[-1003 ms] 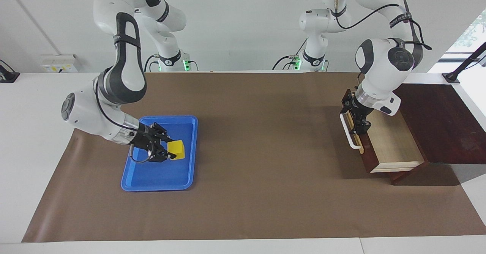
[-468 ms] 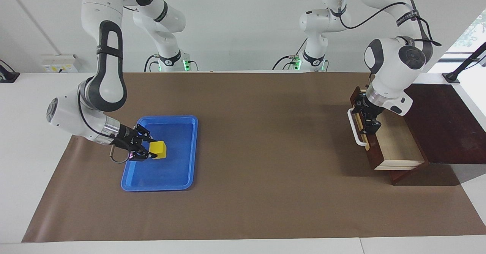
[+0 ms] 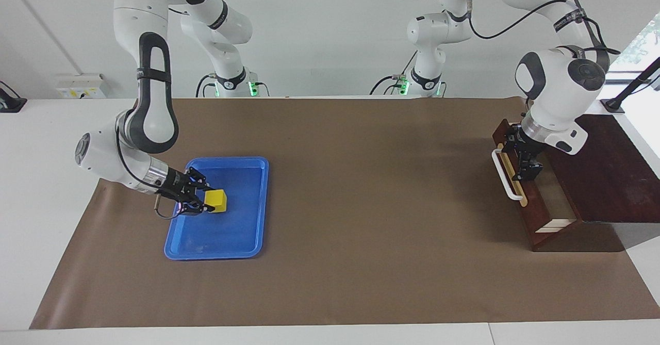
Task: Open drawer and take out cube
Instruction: 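Lower the cube into the blue tray and open the right gripper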
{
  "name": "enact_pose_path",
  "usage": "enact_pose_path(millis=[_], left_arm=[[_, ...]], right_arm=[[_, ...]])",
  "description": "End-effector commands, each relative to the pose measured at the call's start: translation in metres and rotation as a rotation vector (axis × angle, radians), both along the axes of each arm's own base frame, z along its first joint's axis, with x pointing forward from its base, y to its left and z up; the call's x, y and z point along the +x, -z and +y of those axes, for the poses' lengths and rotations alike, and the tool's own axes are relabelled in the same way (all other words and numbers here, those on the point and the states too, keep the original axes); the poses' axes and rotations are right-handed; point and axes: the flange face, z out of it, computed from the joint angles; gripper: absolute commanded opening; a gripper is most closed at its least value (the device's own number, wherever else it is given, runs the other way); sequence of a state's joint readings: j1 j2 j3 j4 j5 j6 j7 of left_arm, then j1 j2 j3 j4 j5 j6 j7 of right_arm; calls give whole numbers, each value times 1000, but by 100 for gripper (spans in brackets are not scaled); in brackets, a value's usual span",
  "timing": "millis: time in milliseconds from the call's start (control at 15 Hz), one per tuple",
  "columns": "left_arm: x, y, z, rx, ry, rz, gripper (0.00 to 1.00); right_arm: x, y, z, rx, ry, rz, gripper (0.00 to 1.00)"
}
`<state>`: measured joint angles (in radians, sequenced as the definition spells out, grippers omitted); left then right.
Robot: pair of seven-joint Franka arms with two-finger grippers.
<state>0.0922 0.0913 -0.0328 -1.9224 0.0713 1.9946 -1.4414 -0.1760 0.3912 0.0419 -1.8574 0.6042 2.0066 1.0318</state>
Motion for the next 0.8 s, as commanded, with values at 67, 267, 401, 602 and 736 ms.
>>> enact_pose_path(millis=[67,267,401,602,736], left_arm=[[-5,-6,29,17,41,-4,100],[-7,-6,48,24,55,2,100],[-10,-6,64,23,63,5,100],[-13,-7,80,23,75,5,100],[-15,-8,89,23,84,6,100]], right_arm=[[-18,3,-3,-2,17,-35,0],[-21,6,1,-3,10,-31,0],[-24,10,2,-9,10,-32,0],[-30,15,3,4,0,-56,0],[-29,15,4,2,-14,-68,4]])
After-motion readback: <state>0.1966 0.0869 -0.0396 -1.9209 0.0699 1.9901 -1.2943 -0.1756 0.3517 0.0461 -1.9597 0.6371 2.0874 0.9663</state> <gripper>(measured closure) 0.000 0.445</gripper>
